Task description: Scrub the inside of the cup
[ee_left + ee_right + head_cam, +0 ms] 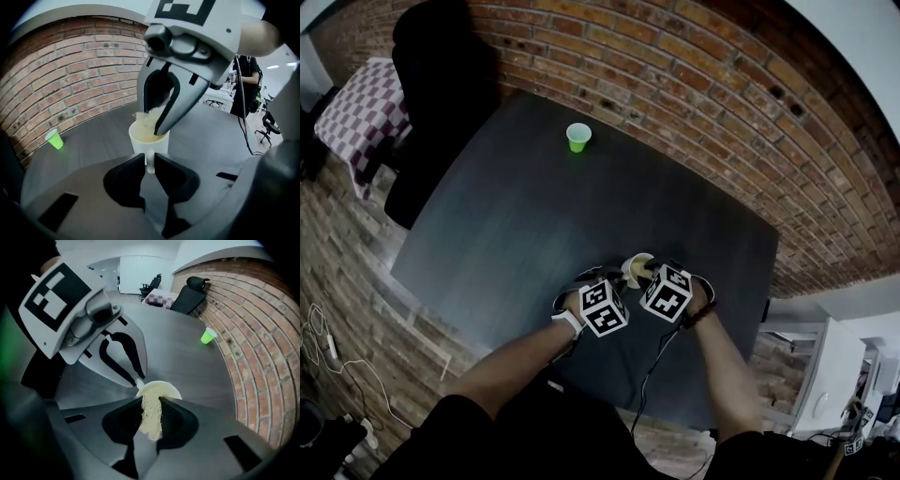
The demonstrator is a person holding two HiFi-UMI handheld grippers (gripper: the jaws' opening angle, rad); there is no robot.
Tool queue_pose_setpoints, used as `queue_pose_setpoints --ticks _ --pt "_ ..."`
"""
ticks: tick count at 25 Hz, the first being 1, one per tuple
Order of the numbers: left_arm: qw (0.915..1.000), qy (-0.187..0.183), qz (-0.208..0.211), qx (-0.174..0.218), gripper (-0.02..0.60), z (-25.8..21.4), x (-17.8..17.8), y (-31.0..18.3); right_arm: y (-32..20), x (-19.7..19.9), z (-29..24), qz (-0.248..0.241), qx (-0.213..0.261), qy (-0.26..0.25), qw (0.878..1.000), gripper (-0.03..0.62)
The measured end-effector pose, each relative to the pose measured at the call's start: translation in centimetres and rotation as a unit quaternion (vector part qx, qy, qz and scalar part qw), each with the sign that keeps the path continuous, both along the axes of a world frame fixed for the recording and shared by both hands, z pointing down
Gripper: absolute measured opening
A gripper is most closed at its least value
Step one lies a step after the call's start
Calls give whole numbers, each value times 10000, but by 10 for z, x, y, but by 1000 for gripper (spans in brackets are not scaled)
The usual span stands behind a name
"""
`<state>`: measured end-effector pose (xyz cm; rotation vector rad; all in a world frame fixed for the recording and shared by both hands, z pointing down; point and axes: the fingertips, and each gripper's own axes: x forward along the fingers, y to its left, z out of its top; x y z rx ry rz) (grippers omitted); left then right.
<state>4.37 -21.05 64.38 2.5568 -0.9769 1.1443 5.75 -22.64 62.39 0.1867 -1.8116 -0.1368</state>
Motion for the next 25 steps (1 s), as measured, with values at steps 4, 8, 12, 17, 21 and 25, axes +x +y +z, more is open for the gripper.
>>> queue_pose_setpoints --ticks 4,8,12,17,21,25 --pt "10000 -16 9 -73 74 2 0 8 -4 -4 22 38 -152 200 9997 91" --pt "9999 -64 38 -125 74 -1 2 12 -2 2 20 76 -223 258 9994 90" --pt "9998 -152 87 24 74 -7 -2 2 -7 1 -7 -122 160 227 9995 91" --pt "9999 -60 113 -42 74 -10 1 4 -20 9 -71 -252 911 19 9955 91" --pt "9999 -53 82 -40 74 -10 0 3 -31 19 -122 63 1423 -302 9893 91" --pt "10000 -48 61 -26 74 -12 -4 -1 -13 9 -107 180 1042 -426 9935 91"
